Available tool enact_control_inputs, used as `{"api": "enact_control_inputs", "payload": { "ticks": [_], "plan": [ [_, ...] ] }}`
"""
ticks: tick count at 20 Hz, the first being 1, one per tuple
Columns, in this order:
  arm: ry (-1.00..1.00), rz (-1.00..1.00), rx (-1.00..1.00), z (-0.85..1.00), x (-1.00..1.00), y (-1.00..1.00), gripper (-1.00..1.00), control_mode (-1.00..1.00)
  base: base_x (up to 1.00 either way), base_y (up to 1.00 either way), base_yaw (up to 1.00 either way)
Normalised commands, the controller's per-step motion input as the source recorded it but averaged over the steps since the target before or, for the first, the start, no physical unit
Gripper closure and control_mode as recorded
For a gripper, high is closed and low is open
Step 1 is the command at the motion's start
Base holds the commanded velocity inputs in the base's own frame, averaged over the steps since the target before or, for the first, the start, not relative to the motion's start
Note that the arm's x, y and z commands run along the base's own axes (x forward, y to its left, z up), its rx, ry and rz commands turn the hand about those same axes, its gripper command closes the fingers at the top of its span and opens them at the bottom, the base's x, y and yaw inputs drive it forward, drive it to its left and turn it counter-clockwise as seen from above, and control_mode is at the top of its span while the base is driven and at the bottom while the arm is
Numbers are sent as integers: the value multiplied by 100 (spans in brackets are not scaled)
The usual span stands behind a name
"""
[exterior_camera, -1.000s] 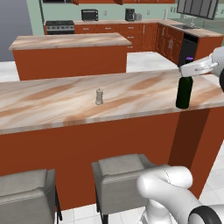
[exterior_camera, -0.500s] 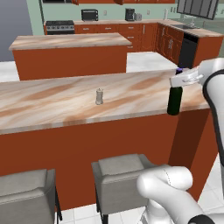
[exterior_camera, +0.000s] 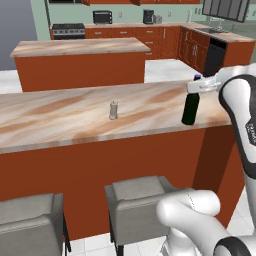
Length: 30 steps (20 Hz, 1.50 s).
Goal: Get the candle and the beer from the cabinet and move them to the dining counter.
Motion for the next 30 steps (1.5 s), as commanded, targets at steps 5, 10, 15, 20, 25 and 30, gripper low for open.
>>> {"api": "enact_control_inputs", "payload": {
  "ticks": [5, 10, 15, 20, 25, 30],
  "plan": [
    [1, 0, -3, 0, 40, 0, 100, -100, 0, 0, 0],
    [8, 0, -11, -2, 39, 4, 100, -100, 0, 0, 0],
    [9, 0, -9, -24, 25, 5, 100, -100, 0, 0, 0],
    [9, 0, 0, -40, 11, 0, 100, -100, 0, 0, 0],
    [0, 0, 3, -17, 28, 0, 100, -100, 0, 0, 0],
    [0, 0, 7, 0, 50, 0, 100, -100, 0, 0, 0]
  ]
}}
